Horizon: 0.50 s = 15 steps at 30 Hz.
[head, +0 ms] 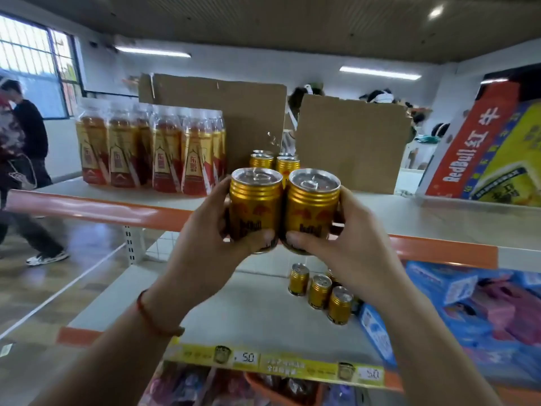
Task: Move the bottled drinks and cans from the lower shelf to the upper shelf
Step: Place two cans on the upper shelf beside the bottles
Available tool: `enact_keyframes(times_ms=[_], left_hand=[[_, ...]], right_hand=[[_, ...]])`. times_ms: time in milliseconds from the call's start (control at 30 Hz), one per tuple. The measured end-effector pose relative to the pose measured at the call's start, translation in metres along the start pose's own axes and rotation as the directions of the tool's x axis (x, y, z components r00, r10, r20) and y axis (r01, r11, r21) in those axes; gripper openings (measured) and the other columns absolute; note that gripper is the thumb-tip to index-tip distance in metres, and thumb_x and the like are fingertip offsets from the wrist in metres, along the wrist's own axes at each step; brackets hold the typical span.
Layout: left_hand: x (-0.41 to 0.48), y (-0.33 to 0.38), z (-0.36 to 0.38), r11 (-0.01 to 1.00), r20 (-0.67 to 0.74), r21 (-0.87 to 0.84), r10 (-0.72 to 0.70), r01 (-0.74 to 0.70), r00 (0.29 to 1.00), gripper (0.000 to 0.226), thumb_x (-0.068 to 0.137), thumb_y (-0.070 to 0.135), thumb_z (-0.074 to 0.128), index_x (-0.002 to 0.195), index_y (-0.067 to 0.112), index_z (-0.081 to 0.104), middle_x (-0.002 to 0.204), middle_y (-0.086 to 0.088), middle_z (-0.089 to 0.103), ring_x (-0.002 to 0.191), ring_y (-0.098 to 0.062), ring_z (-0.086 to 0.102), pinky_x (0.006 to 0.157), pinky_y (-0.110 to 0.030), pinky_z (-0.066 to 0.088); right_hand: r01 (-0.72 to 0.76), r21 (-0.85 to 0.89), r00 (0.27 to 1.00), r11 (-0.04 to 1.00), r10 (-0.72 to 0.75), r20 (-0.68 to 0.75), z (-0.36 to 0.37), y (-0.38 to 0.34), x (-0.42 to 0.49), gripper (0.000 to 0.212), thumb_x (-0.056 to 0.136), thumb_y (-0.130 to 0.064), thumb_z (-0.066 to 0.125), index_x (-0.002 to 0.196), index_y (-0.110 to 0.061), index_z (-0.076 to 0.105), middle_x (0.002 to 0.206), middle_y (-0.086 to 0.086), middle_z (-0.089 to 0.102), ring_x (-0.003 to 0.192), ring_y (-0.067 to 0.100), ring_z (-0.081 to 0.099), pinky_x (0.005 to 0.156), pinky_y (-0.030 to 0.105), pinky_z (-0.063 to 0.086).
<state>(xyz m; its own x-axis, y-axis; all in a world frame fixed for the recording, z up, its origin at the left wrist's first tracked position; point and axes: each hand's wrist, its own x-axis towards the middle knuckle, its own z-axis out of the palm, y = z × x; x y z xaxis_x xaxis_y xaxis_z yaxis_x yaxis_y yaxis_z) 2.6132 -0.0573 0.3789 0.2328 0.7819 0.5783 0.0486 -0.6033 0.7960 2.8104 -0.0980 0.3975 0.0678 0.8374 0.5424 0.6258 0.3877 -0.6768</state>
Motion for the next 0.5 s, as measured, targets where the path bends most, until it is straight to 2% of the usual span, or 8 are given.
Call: enact_keyframes(times_ms=[100,233,300,367,433,500], left_hand=[[0.050,0.002,-0.009,1.000,-0.028,0.018,0.017,-0.017,0.999,0.072,0.072,0.008,0.085,0.133,0.021,0.051,0.106,0.002,0.073,0.094,-0.010,0.073,0.080,-0.028,0.060],[0.113,-0.013,-0.015,0.992,-0.046,0.126,-0.008,0.014,0.999,0.070,0.073,0.021,0.087,0.132,0.022,0.048,0.107,0.004,0.067,0.091,-0.003,0.068,0.071,-0.015,0.054],[0.140,-0.033,-0.014,0.986,-0.049,0.153,-0.066,0.073,0.997,0.075,0.069,0.028,0.088,0.132,0.022,0.047,0.110,0.001,0.067,0.097,-0.014,0.067,0.077,-0.026,0.056],[0.162,-0.055,-0.011,0.968,-0.065,0.197,-0.144,0.154,0.987,0.074,0.071,0.027,0.087,0.133,0.025,0.047,0.112,0.000,0.066,0.098,-0.017,0.065,0.084,-0.035,0.057],[0.176,-0.074,-0.009,0.941,-0.119,0.246,-0.210,0.233,0.971,0.066,0.078,0.016,0.080,0.134,0.028,0.046,0.112,0.000,0.065,0.094,-0.017,0.064,0.077,-0.032,0.057],[0.183,-0.088,-0.006,0.910,-0.167,0.293,-0.254,0.293,0.953,0.062,0.081,0.010,0.072,0.135,0.026,0.047,0.107,0.000,0.064,0.090,-0.019,0.064,0.069,-0.029,0.053]], right_hand=[[0.025,-0.054,0.999,0.998,-0.027,-0.036,-0.003,-0.006,0.051,0.064,0.066,-0.035,0.087,0.122,-0.031,0.057,0.100,-0.017,0.068,0.094,0.004,0.064,0.081,0.027,0.052],[-0.050,-0.084,0.998,0.995,0.048,-0.027,0.007,0.014,0.123,0.059,0.057,-0.047,0.084,0.108,-0.025,0.065,0.096,-0.007,0.072,0.090,0.015,0.068,0.081,0.039,0.057],[-0.136,-0.095,0.991,0.986,0.135,-0.011,0.018,0.032,0.152,0.070,0.045,-0.059,0.081,0.102,-0.022,0.066,0.092,-0.005,0.072,0.086,0.015,0.069,0.076,0.038,0.059],[-0.201,-0.108,0.979,0.974,0.202,-0.001,0.030,0.050,0.173,0.083,0.035,-0.066,0.076,0.103,-0.019,0.065,0.093,-0.003,0.072,0.086,0.016,0.070,0.070,0.034,0.058],[-0.234,-0.127,0.971,0.964,0.237,0.011,0.042,0.066,0.186,0.085,0.033,-0.064,0.075,0.105,-0.020,0.063,0.094,-0.002,0.072,0.085,0.017,0.069,0.061,0.027,0.052],[-0.269,-0.133,0.962,0.954,0.272,0.002,0.052,0.077,0.192,0.089,0.031,-0.063,0.072,0.109,-0.022,0.062,0.096,-0.002,0.071,0.086,0.019,0.068,0.060,0.025,0.049]])
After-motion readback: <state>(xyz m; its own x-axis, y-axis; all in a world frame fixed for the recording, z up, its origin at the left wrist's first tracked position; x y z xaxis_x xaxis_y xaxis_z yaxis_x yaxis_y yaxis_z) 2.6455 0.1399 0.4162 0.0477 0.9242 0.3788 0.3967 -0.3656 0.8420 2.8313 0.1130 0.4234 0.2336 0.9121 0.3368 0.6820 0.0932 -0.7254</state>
